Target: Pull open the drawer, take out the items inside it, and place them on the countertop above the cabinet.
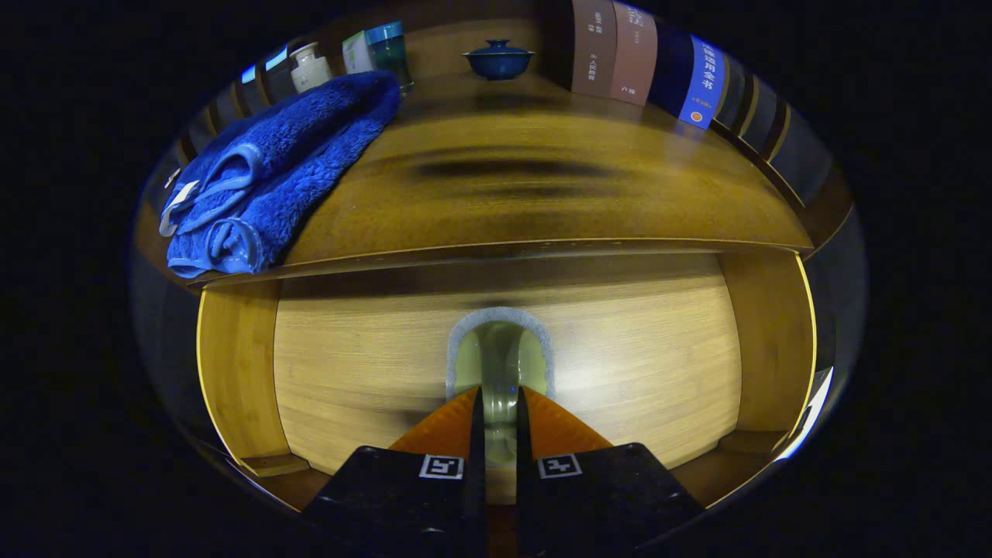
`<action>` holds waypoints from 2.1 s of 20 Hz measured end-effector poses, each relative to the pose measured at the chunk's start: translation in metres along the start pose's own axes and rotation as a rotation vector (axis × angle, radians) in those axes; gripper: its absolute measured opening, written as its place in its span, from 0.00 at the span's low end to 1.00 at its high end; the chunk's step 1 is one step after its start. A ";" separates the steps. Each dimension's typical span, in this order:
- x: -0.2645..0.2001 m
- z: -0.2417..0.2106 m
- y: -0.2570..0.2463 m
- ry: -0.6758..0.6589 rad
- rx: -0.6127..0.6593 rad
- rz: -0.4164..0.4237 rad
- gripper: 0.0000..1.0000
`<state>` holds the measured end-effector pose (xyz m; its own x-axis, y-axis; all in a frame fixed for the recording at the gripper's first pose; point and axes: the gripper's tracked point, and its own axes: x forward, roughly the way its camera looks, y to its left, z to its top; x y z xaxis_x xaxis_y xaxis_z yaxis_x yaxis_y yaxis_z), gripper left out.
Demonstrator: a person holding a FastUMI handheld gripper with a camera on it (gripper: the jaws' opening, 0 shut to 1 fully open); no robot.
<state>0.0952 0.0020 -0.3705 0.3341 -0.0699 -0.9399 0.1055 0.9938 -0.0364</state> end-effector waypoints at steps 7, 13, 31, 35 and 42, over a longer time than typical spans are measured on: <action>-0.012 -0.001 0.002 -0.068 0.007 0.044 0.20; -0.072 -0.005 -0.001 -0.207 0.032 0.085 0.20; -0.120 0.181 0.000 -0.465 0.032 0.124 0.20; -0.096 0.210 -0.003 -0.432 0.030 0.092 0.20; -0.062 0.221 -0.007 -0.367 0.041 0.065 0.20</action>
<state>0.2804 -0.0202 -0.2369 0.6538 -0.0402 -0.7556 0.1073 0.9934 0.0401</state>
